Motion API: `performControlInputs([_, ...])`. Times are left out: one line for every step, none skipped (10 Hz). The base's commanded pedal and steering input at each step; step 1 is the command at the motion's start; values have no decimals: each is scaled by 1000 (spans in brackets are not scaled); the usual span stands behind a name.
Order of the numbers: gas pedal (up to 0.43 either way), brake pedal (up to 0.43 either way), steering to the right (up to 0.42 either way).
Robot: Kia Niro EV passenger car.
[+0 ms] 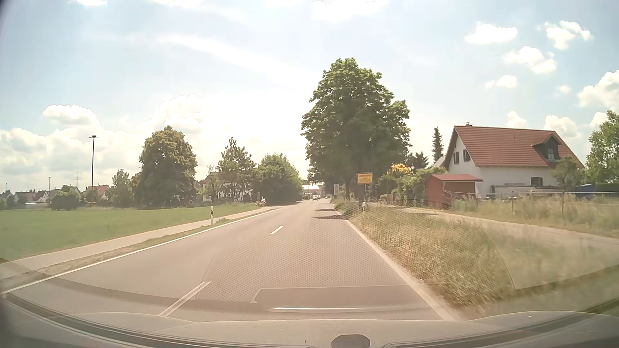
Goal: Follow the waypoints while adhering to traffic rules and regulations
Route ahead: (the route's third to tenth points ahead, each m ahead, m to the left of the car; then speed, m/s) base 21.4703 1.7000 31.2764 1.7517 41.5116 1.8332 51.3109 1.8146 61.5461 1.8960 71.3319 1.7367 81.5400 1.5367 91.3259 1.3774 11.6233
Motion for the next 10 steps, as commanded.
performControlInputs([220,0,-5])
performControlInputs([220,0,-5])
performControlInputs([197,0,-5])
performControlInputs([197,0,-5])
performControlInputs([197,0,-5])
performControlInputs([197,0,-5])
performControlInputs([189,0,-5])
performControlInputs([177,0,-5])
performControlInputs([169,0,-6])
performControlInputs([157,0,-6])
